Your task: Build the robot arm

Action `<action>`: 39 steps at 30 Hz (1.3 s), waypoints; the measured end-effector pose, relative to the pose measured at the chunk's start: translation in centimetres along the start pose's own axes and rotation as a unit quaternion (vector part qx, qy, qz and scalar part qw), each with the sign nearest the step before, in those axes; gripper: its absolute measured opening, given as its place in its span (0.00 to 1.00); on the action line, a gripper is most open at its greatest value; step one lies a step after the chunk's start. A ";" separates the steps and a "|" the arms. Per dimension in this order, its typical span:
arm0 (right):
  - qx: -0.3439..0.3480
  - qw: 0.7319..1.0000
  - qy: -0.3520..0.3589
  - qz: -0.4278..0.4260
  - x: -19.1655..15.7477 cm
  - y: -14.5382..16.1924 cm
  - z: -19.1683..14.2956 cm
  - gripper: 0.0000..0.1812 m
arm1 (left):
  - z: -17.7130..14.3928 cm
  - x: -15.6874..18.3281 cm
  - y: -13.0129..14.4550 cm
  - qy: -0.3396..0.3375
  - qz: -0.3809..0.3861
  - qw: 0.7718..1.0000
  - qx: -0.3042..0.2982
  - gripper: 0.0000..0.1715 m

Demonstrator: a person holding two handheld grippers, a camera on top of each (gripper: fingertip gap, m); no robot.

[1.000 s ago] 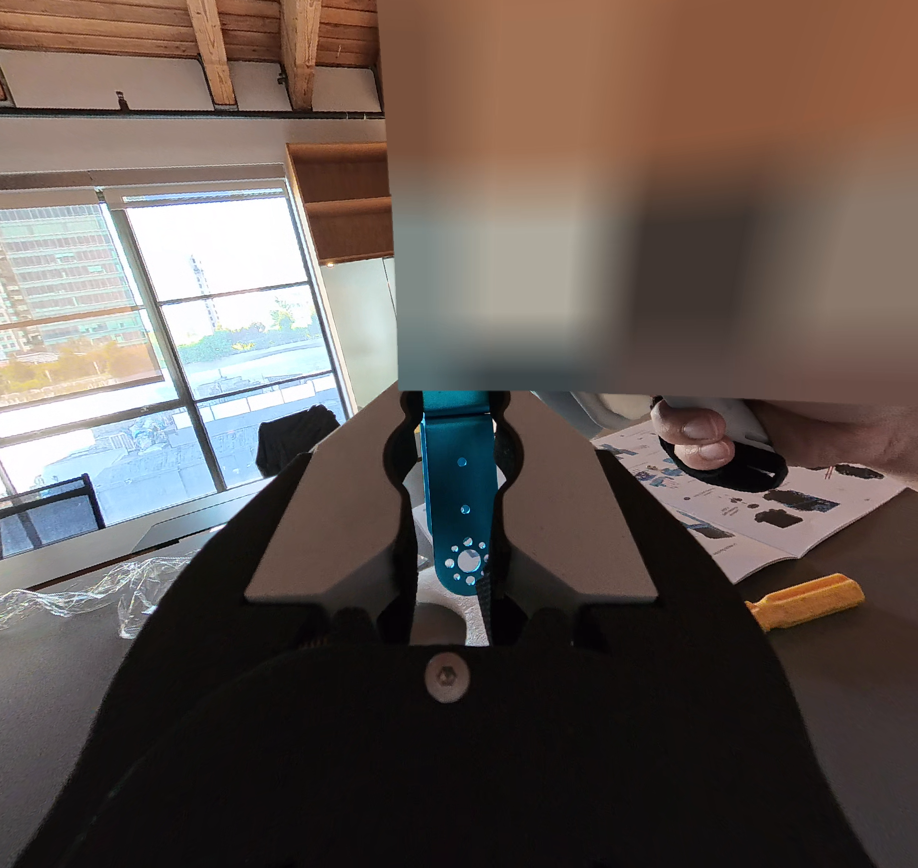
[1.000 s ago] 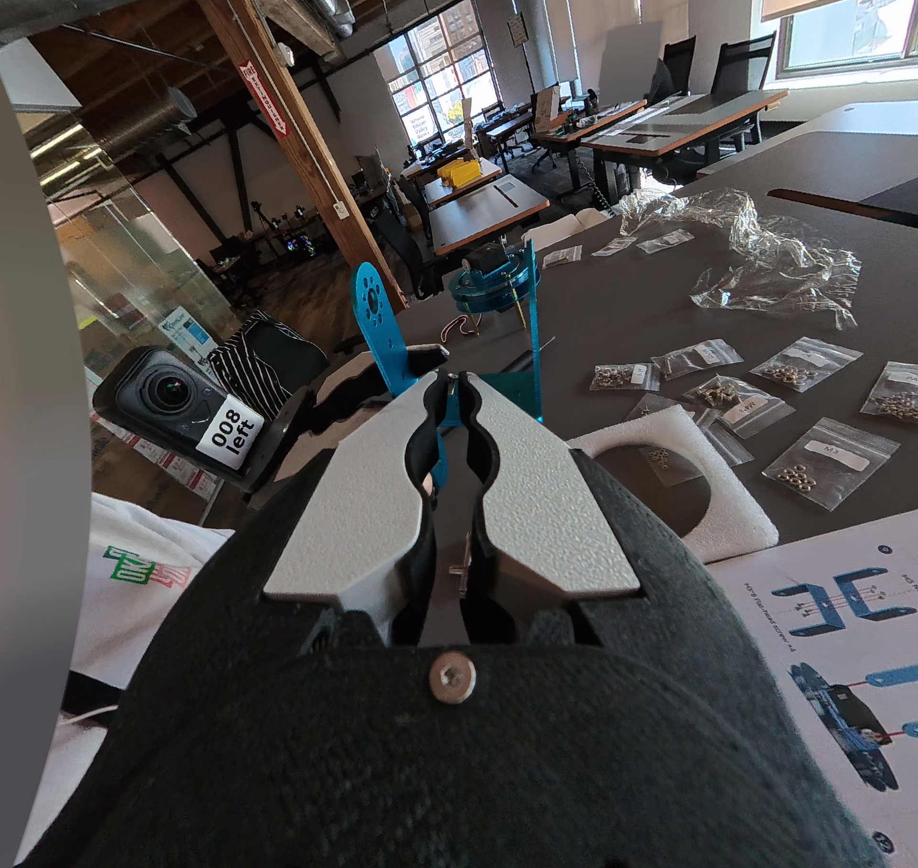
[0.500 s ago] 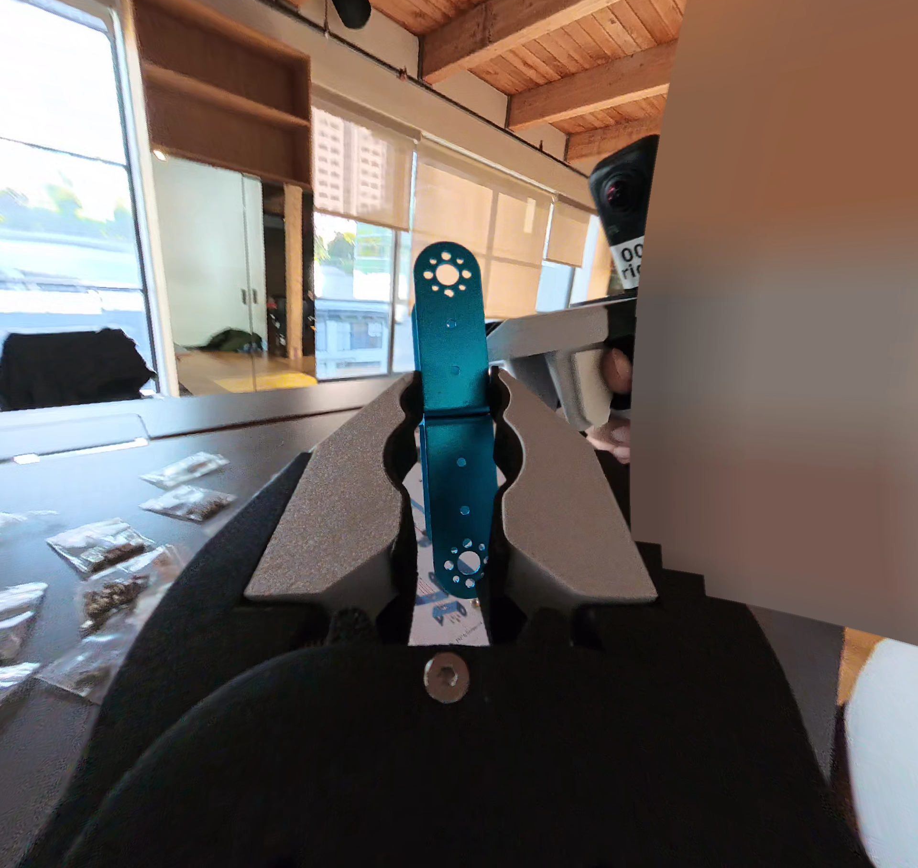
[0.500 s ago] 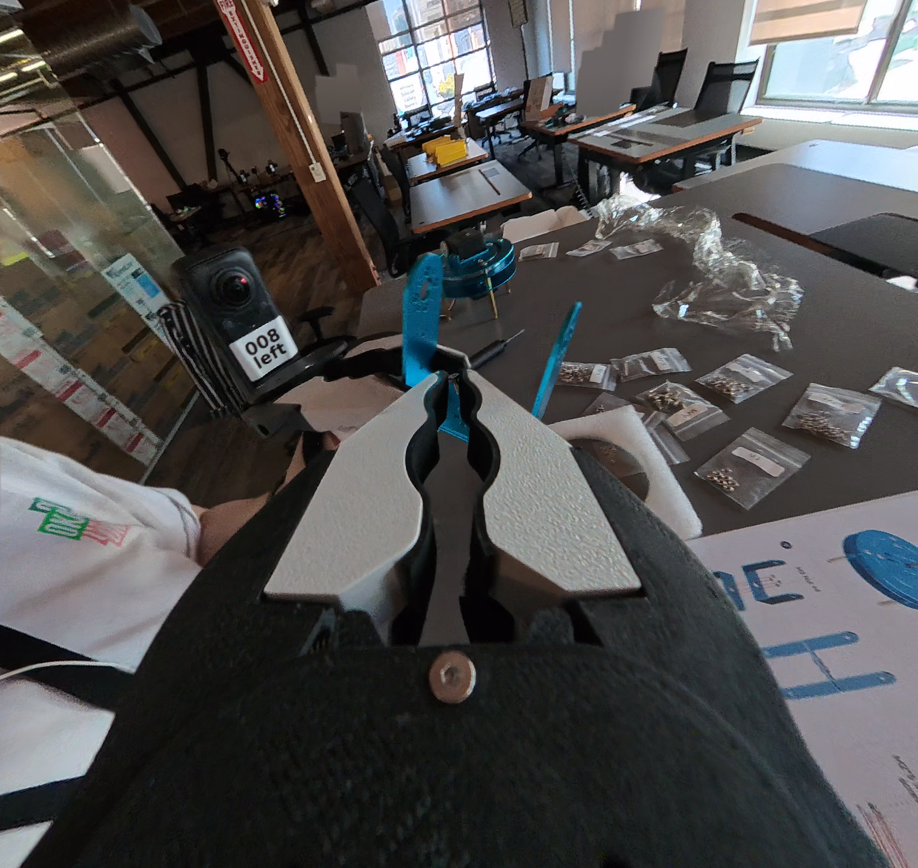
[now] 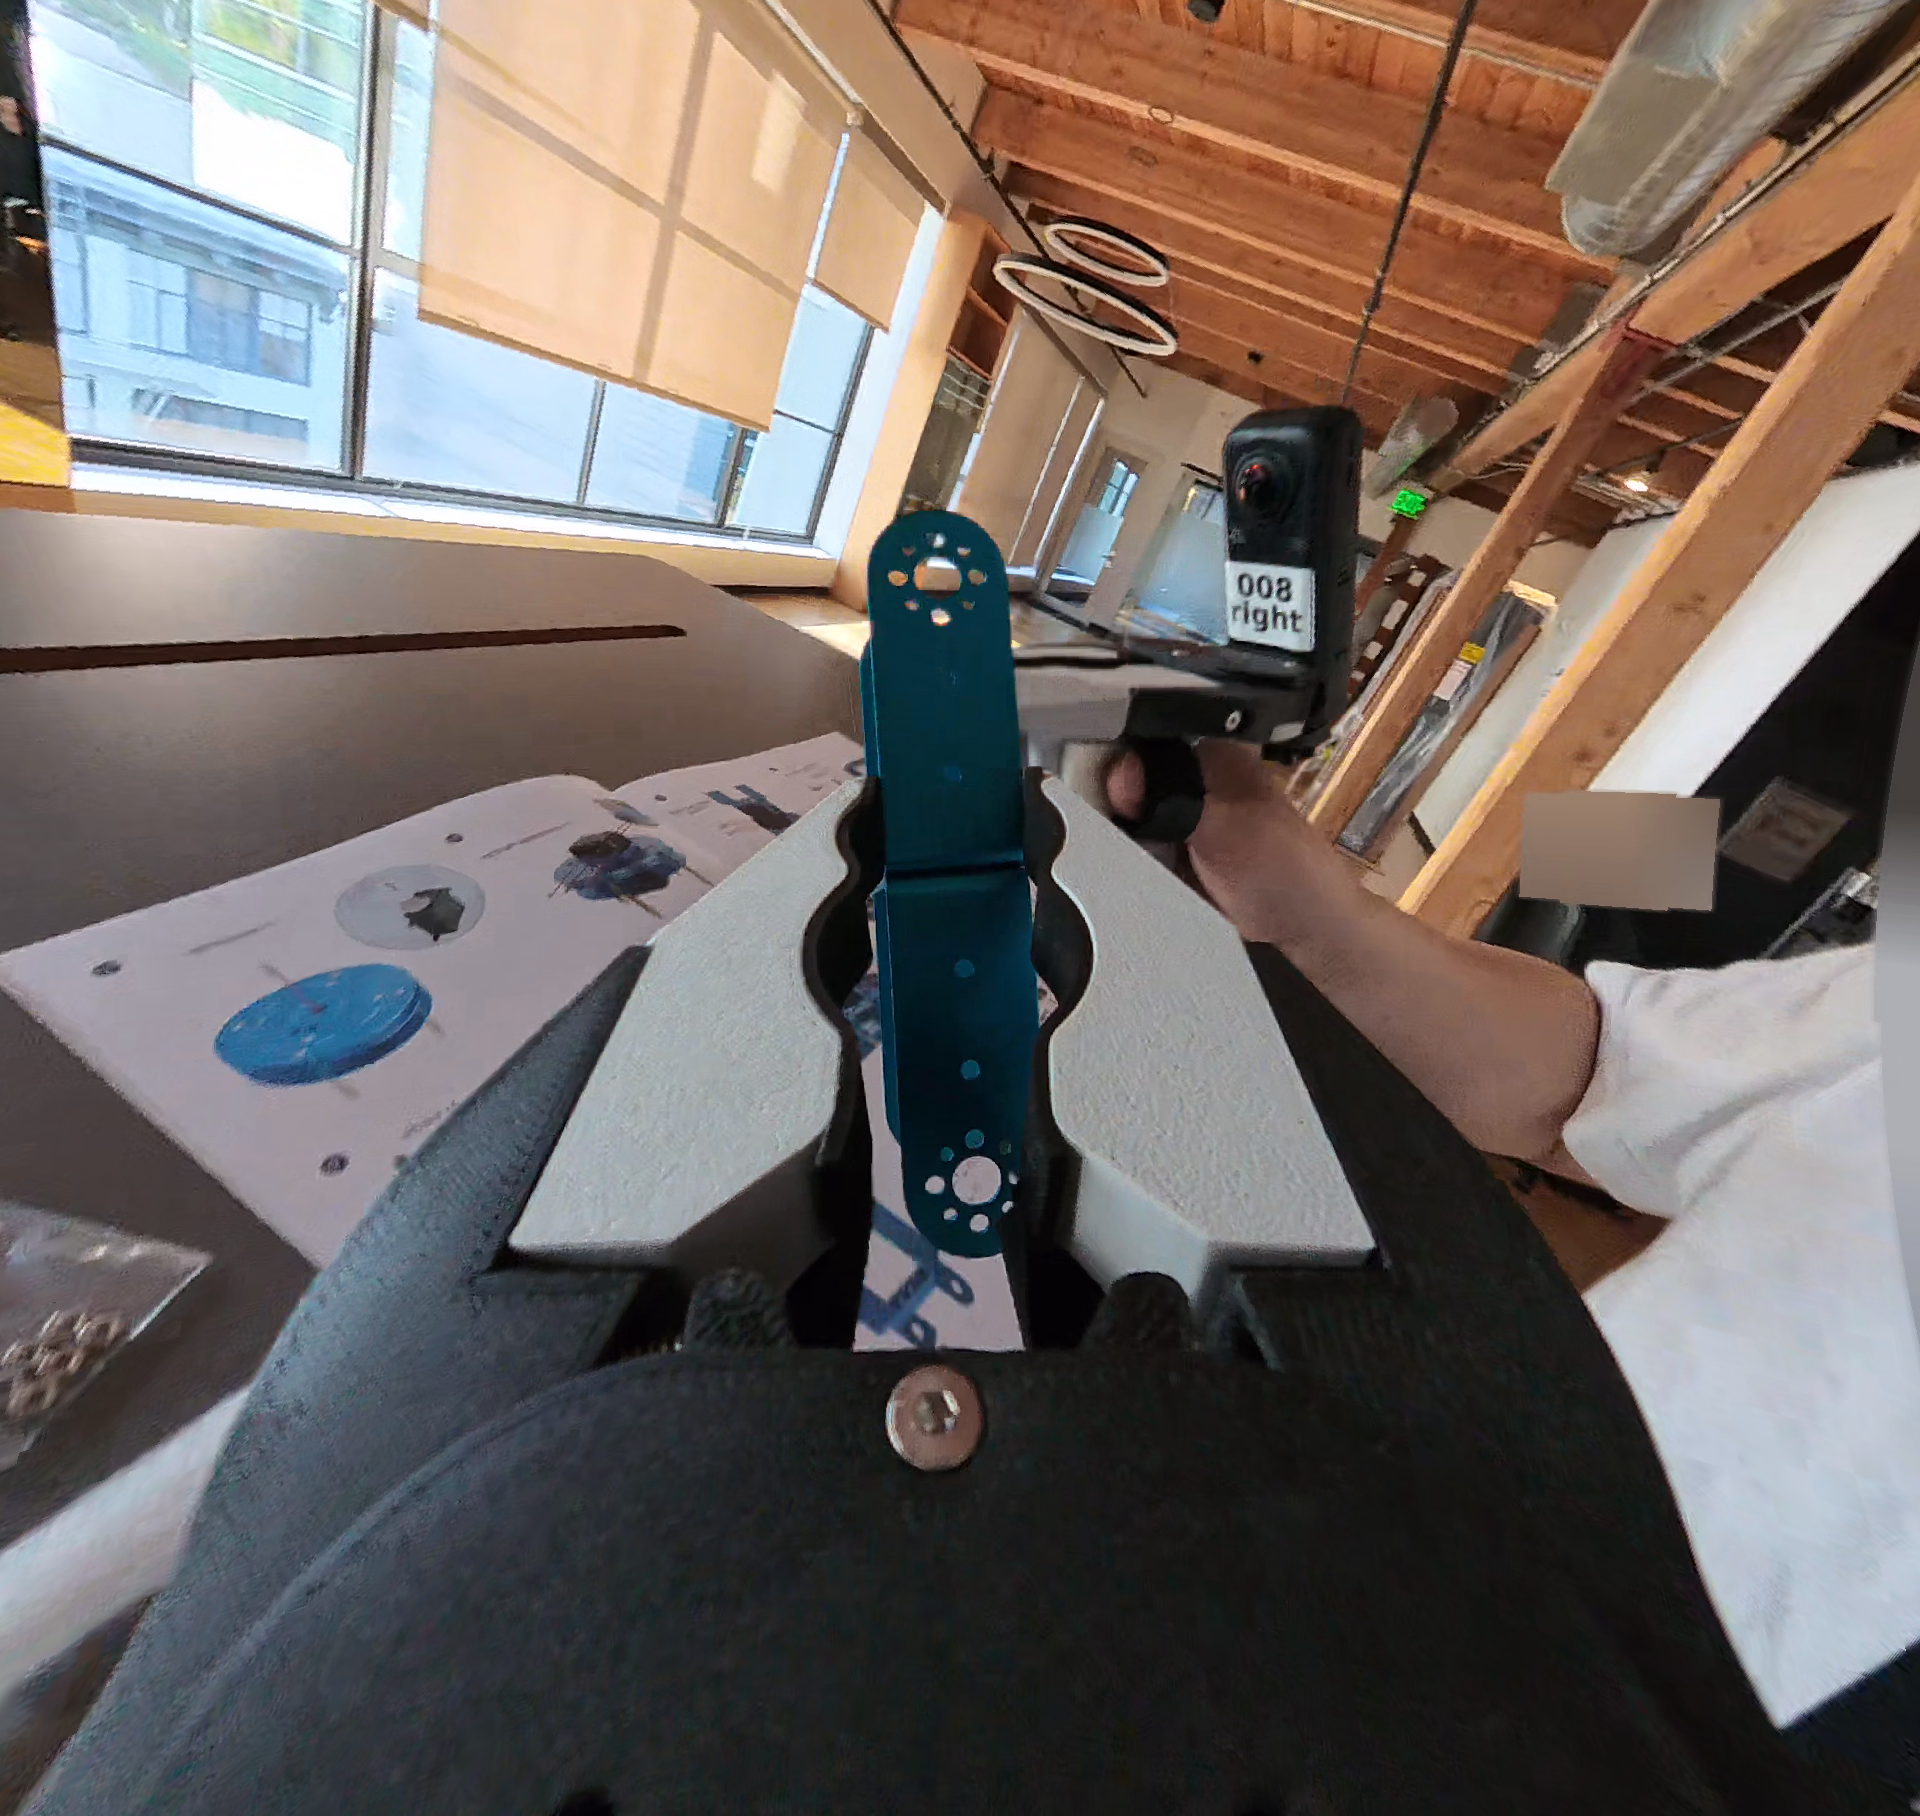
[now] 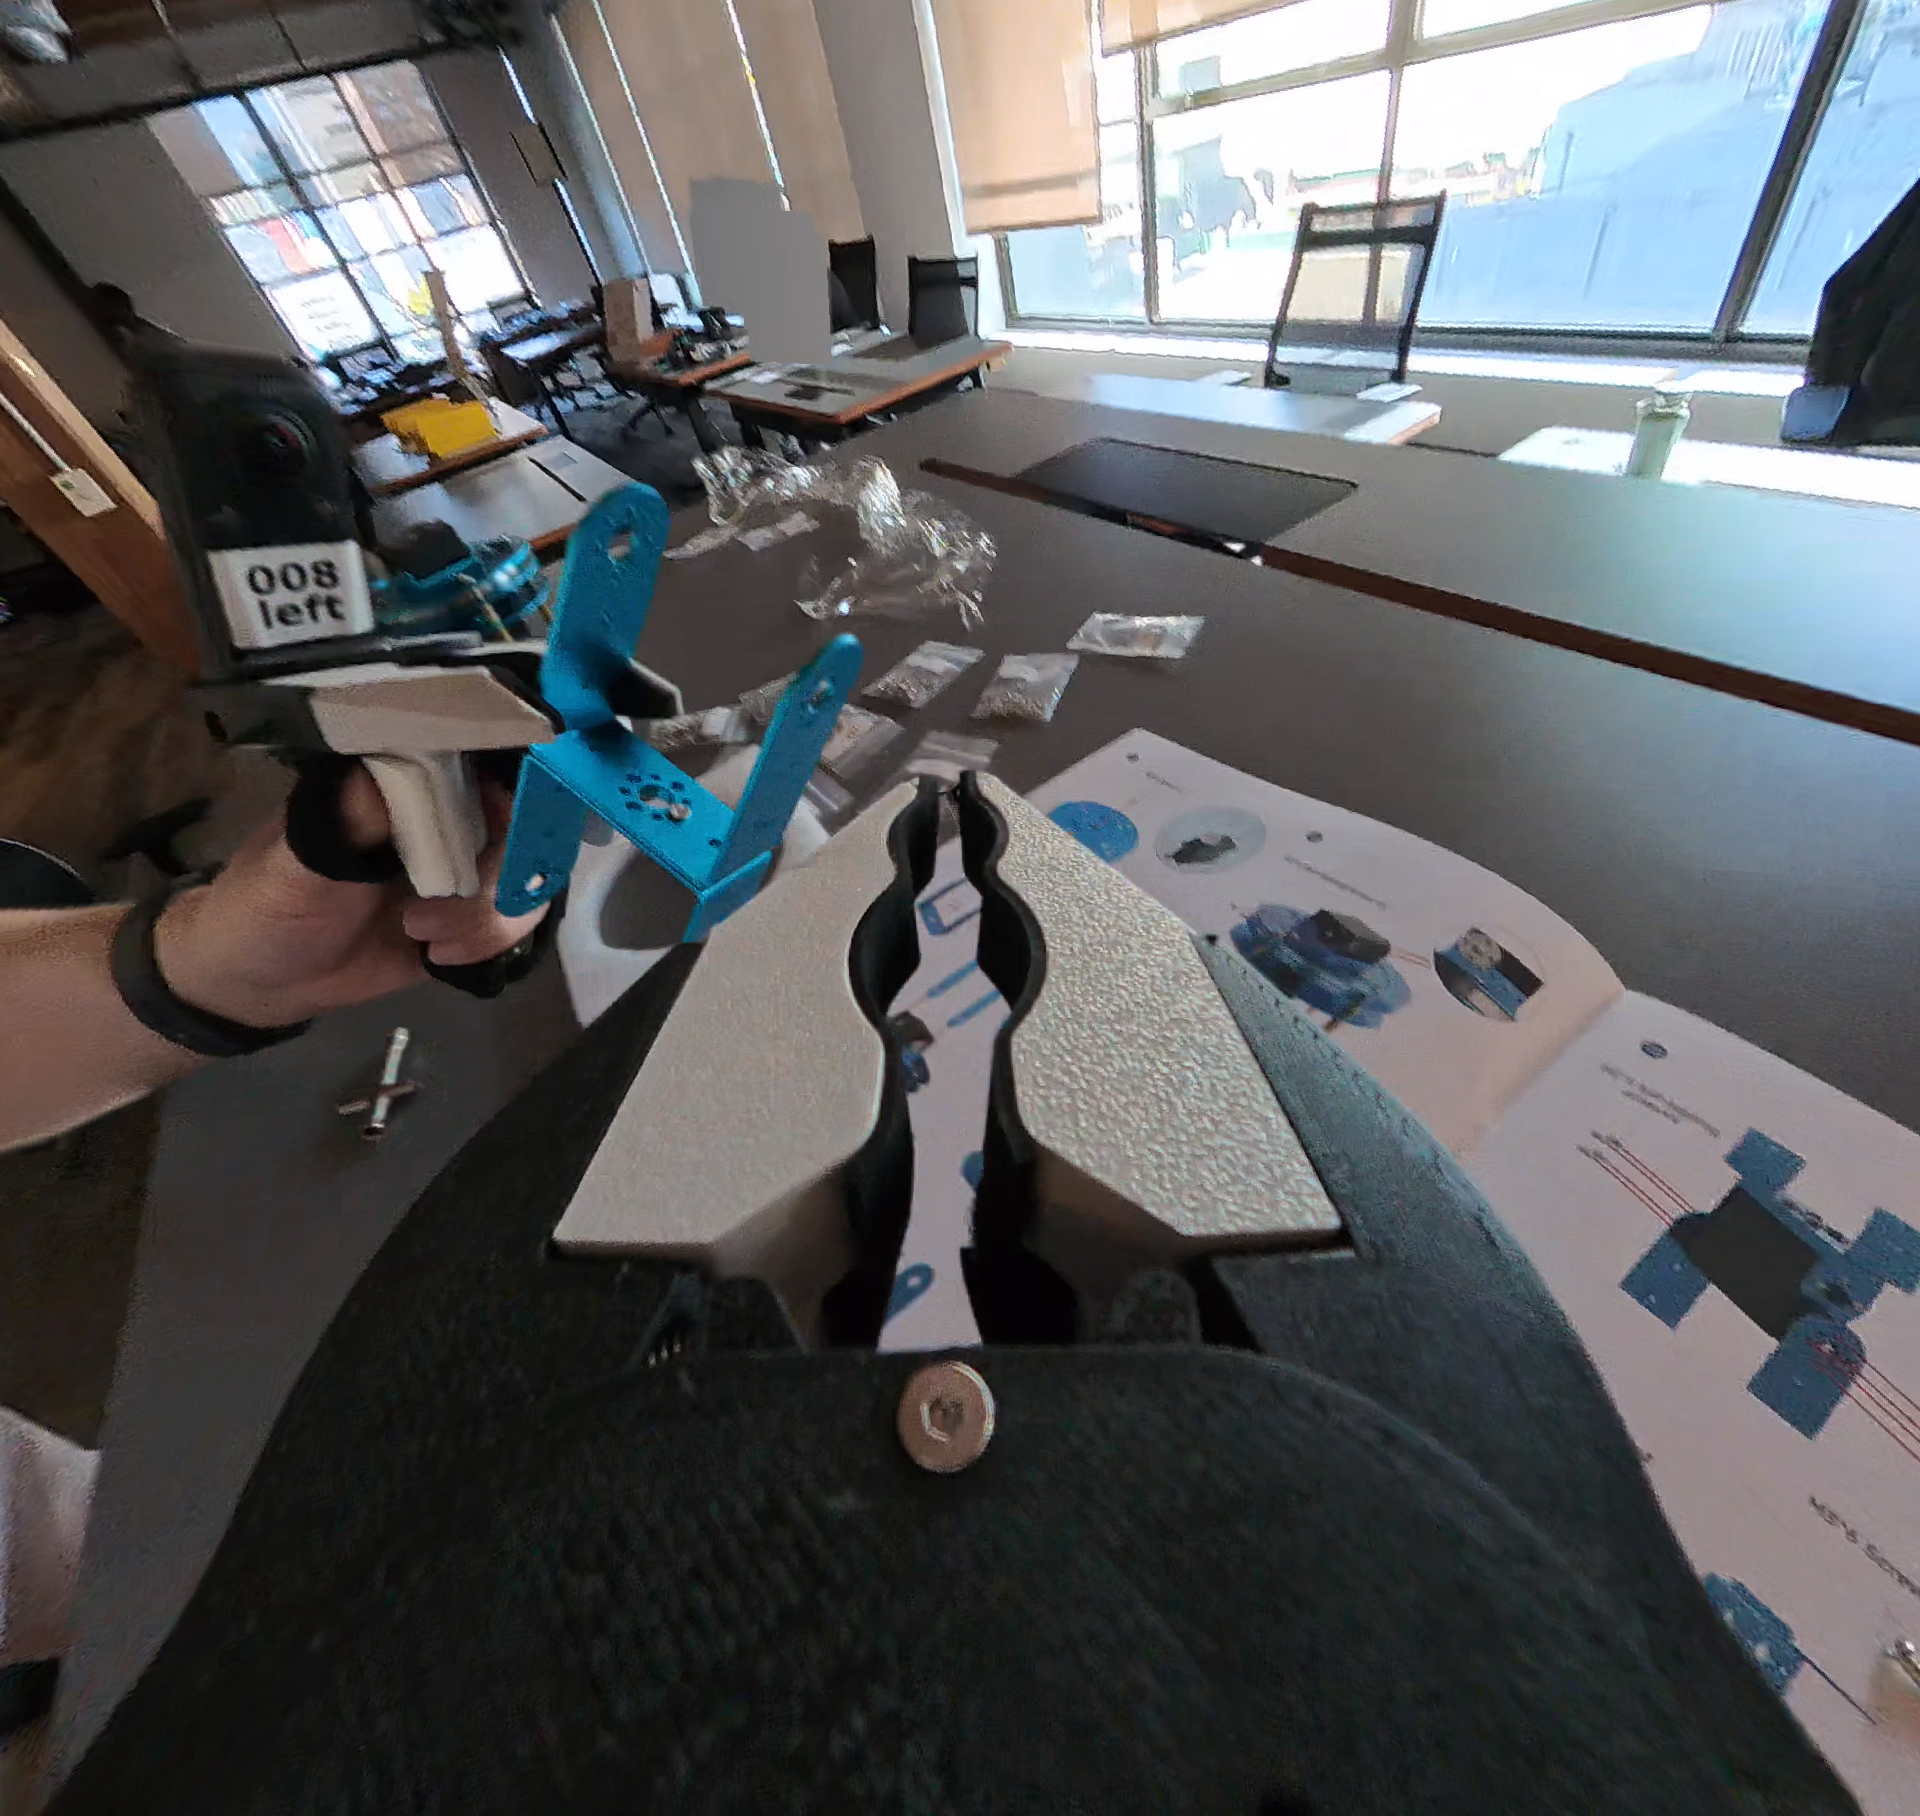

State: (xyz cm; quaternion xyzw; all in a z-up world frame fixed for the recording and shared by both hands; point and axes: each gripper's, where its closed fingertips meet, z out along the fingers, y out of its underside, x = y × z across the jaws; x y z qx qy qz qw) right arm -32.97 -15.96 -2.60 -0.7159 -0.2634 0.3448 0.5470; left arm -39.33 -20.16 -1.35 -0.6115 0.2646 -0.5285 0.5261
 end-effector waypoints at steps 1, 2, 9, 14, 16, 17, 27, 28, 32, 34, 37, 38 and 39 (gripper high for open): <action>-0.008 1.000 0.009 -0.004 0.5 0.7 0.4 0.02 | 0.7 -0.4 0.1 0.007 -0.001 1.000 0.002 0.14; -0.014 1.000 0.010 -0.003 0.6 1.2 0.7 0.02 | 1.3 -0.7 0.3 0.013 -0.004 1.000 -0.001 0.14; -0.040 0.998 0.037 0.025 2.1 3.9 2.2 0.02 | 3.2 -1.8 3.4 0.040 0.030 0.996 -0.075 0.15; -0.034 0.998 0.042 0.037 2.1 4.4 2.5 0.02 | 2.5 -2.2 6.1 0.039 0.046 0.979 -0.193 0.15; -0.034 0.998 0.038 0.036 1.9 4.4 2.6 0.02 | 2.2 -2.6 6.7 0.028 0.064 0.970 -0.231 0.15; -0.032 0.998 0.036 0.037 1.7 4.4 2.6 0.02 | 2.0 -2.6 6.6 0.023 0.077 0.968 -0.239 0.15; -0.035 0.999 0.018 -0.001 -0.2 4.4 2.8 0.02 | 0.6 -2.2 6.2 0.015 0.124 0.959 -0.256 0.14; -0.035 0.999 0.018 -0.003 -0.2 4.4 2.8 0.02 | 0.4 -2.2 6.0 0.015 0.121 0.959 -0.255 0.16; -0.028 0.999 0.019 -0.003 -0.1 4.2 2.6 0.02 | -0.6 -2.6 5.5 0.007 0.115 0.960 -0.257 0.16; -0.018 1.000 0.011 0.003 -0.2 4.0 2.4 0.02 | -0.7 -2.3 5.1 0.014 0.116 0.962 -0.248 0.14; 0.000 1.000 0.002 0.015 -0.4 3.4 2.0 0.02 | -0.5 -2.0 5.1 0.014 0.118 0.962 -0.247 0.13; 0.010 1.000 -0.001 0.023 -0.5 3.0 1.7 0.02 | -0.5 -1.8 5.1 0.015 0.124 0.961 -0.247 0.13; 0.021 0.999 -0.009 0.034 -0.8 2.6 1.4 0.02 | -0.4 -1.6 5.1 0.015 0.131 0.960 -0.246 0.13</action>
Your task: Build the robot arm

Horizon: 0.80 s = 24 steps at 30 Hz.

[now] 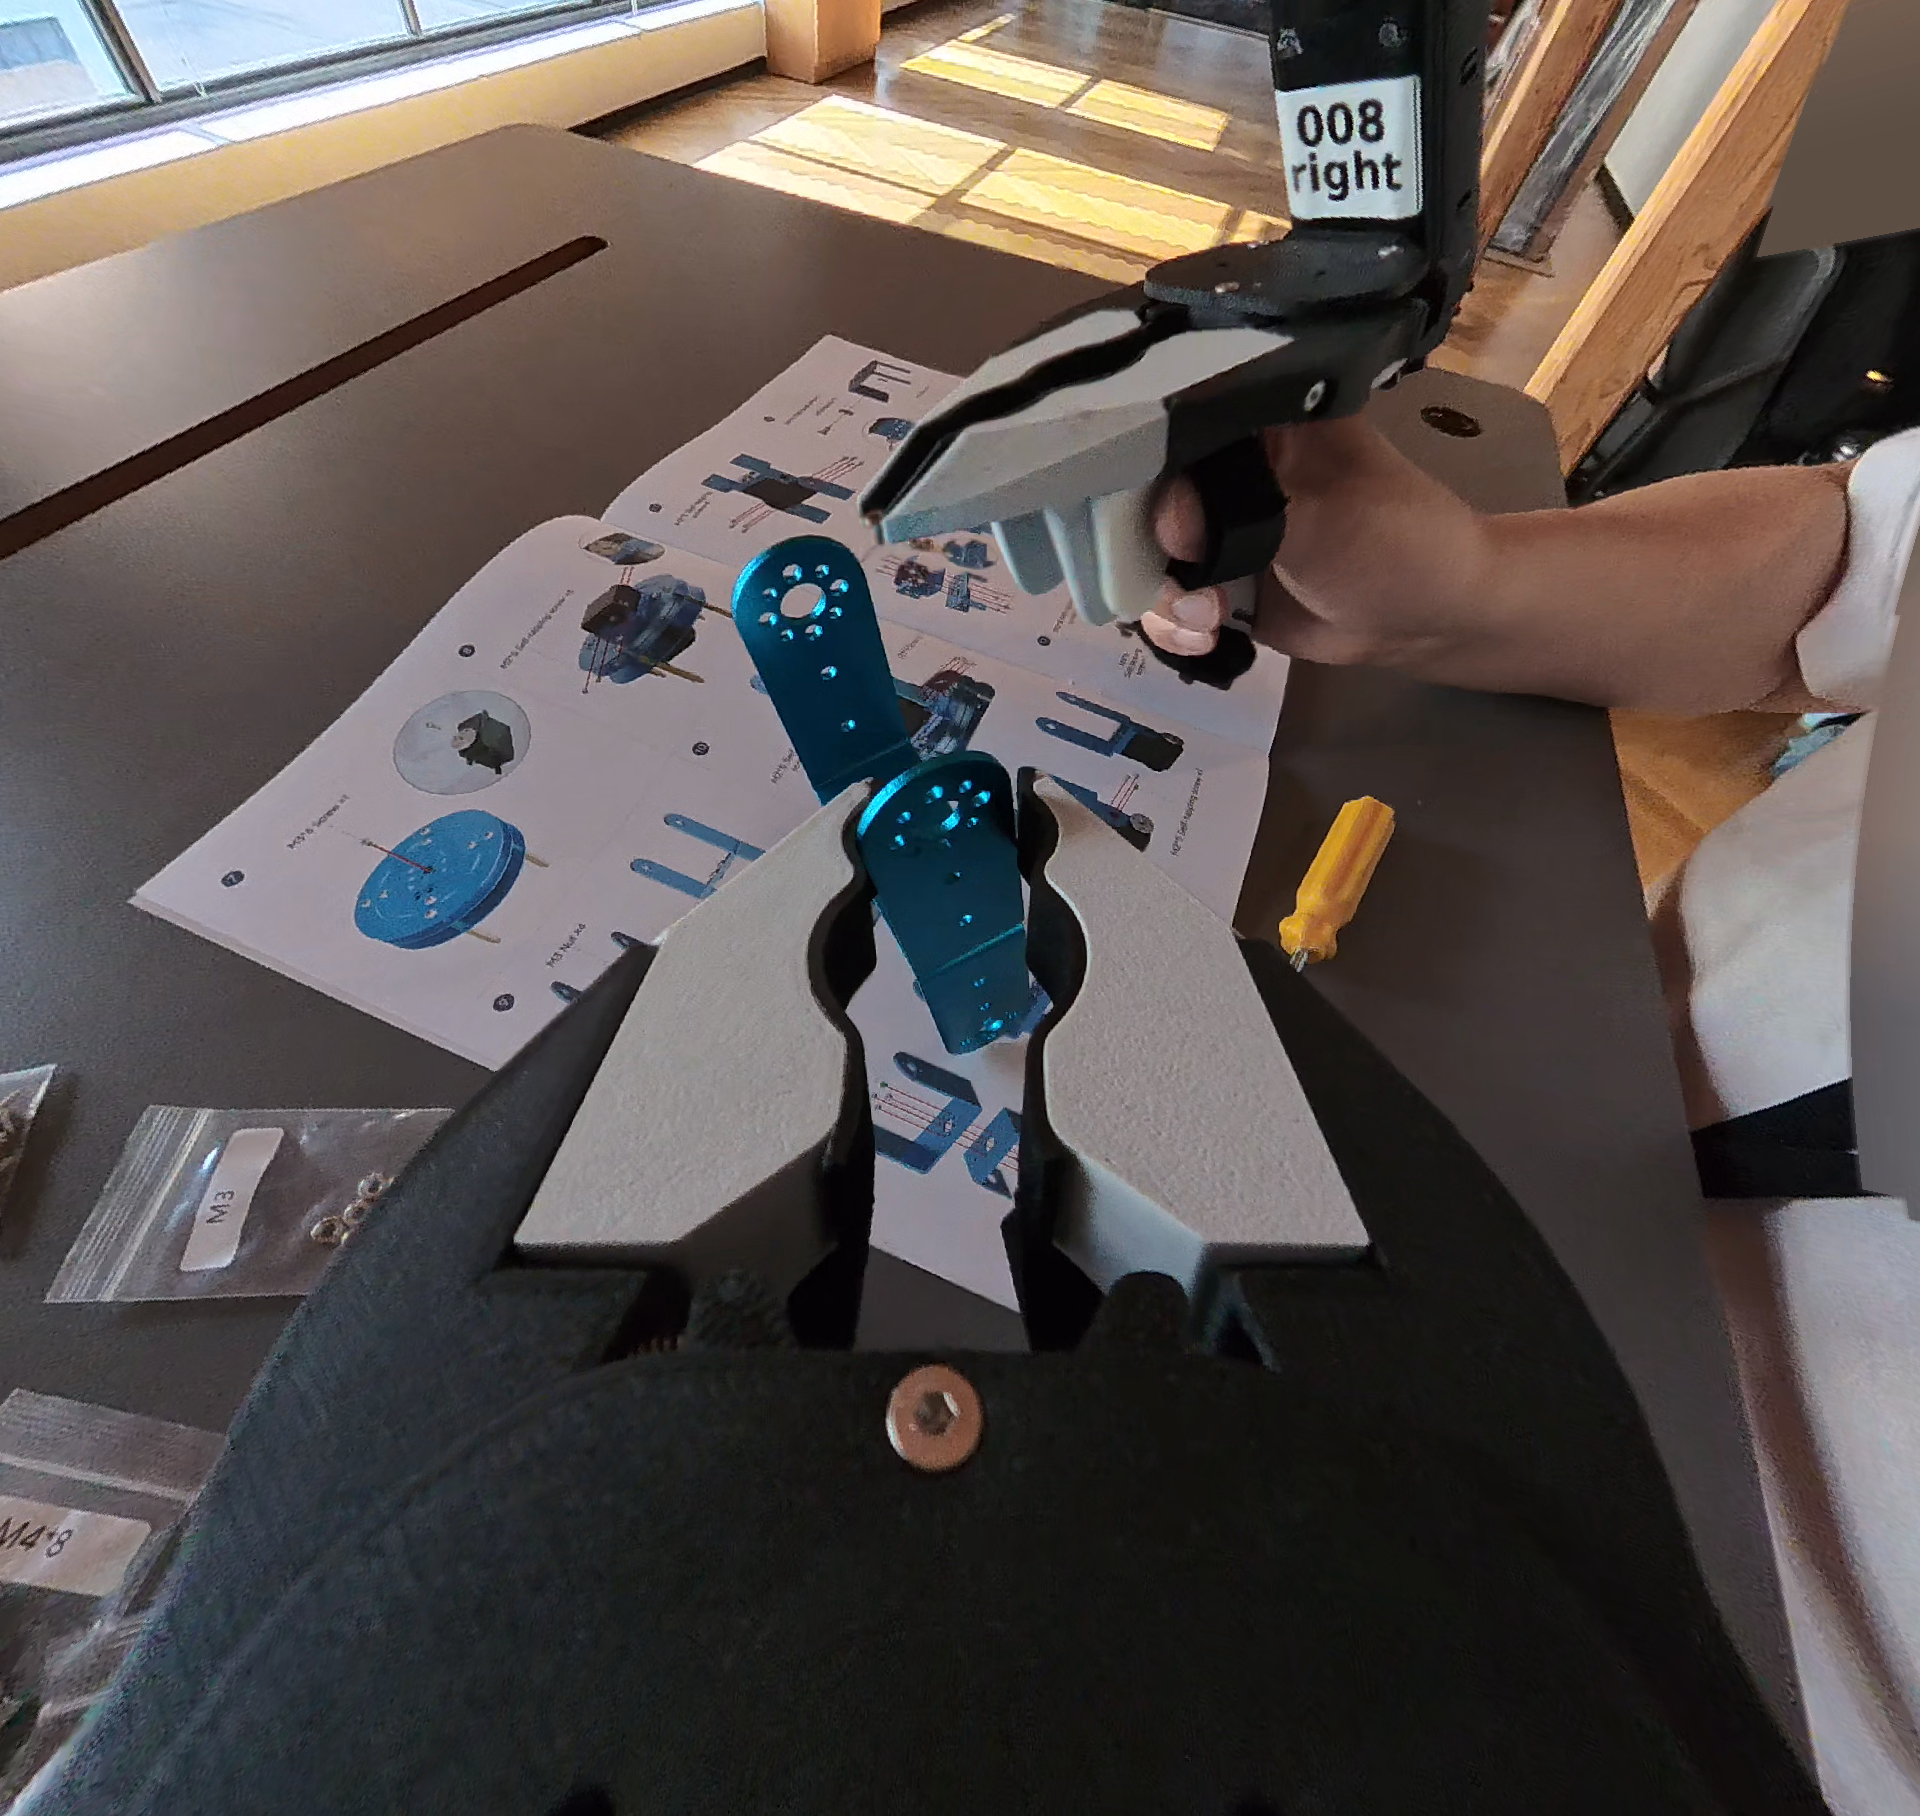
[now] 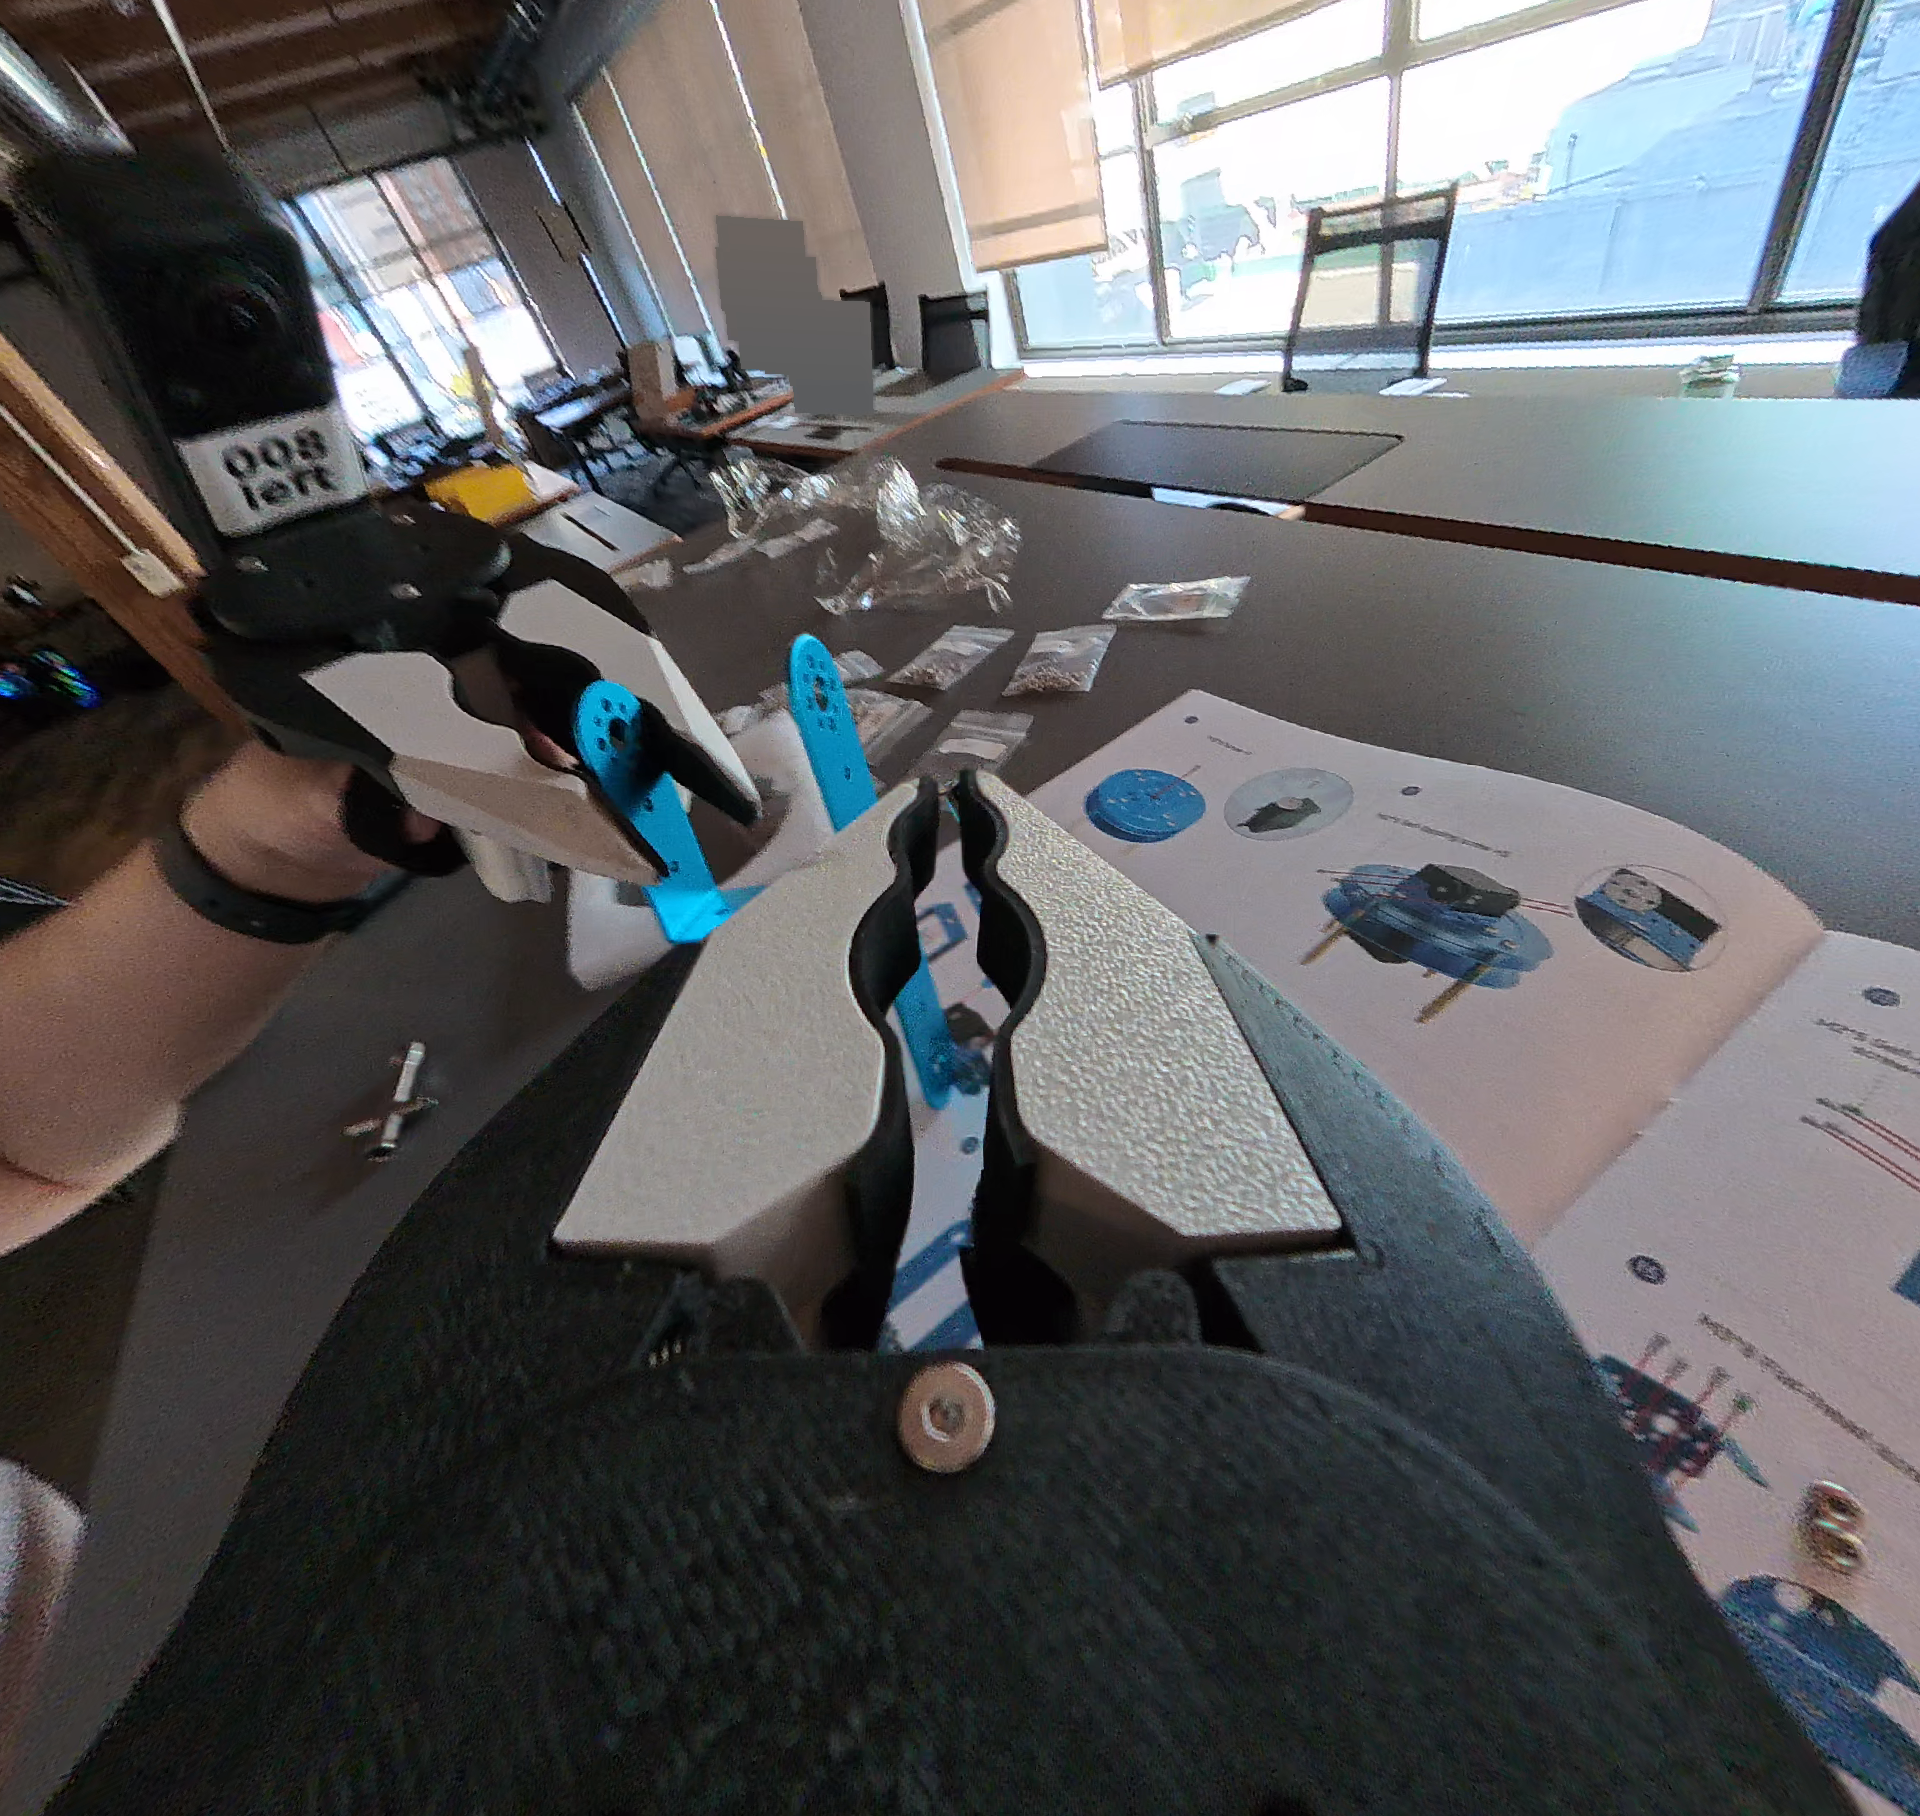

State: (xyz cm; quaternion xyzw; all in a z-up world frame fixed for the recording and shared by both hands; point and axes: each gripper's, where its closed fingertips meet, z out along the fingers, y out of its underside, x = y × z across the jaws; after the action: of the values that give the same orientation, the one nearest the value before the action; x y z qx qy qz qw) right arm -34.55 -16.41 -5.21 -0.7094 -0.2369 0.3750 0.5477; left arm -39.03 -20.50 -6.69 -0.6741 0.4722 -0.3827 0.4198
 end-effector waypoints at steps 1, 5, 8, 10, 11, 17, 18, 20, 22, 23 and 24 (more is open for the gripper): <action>0.014 0.999 -0.021 0.020 -0.7 -0.5 -0.4 0.02 | 0.1 0.2 -0.1 -0.002 0.007 1.000 0.001 0.13; 0.057 0.984 -0.103 0.136 -2.6 -1.6 -1.8 0.02 | 0.3 0.6 -0.1 -0.019 0.038 0.999 -0.004 0.13; 0.069 0.963 -0.169 0.198 -4.1 -1.4 -2.0 0.02 | 0.4 0.5 0.1 -0.051 0.067 0.996 -0.011 0.16; 0.053 0.959 -0.197 0.198 -5.2 -0.8 -1.6 0.02 | 0.4 0.5 0.1 -0.076 0.092 0.993 -0.016 0.17; 0.046 0.959 -0.204 0.192 -5.6 -0.4 -1.3 0.02 | 0.5 0.5 0.1 -0.084 0.101 0.991 -0.015 0.18; -0.003 0.979 -0.183 0.091 -6.2 1.6 0.3 0.02 | 1.3 1.7 0.4 -0.068 0.078 0.994 -0.019 0.24; -0.013 0.982 -0.176 0.071 -6.2 2.0 0.6 0.02 | 1.4 1.8 0.5 -0.065 0.076 0.995 -0.023 0.24; -0.030 0.985 -0.165 0.045 -6.1 2.9 1.1 0.02 | 1.5 1.8 0.7 -0.064 0.073 0.995 -0.026 0.23; -0.044 0.986 -0.155 0.040 -6.0 3.6 1.5 0.02 | 1.6 1.7 0.9 -0.064 0.067 0.995 -0.029 0.23; -0.051 0.987 -0.148 0.045 -5.9 3.8 1.7 0.02 | 1.6 1.7 0.9 -0.063 0.063 0.996 -0.029 0.23; -0.053 0.987 -0.145 0.051 -5.8 3.9 1.8 0.02 | 1.6 1.7 1.0 -0.063 0.062 0.996 -0.031 0.23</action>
State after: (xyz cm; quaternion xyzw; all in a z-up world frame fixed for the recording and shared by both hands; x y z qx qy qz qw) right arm -39.77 -20.76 -7.61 -0.6868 -0.2972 0.4882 0.4490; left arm -37.41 -21.95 -7.96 -0.6790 0.4971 -0.2979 0.4506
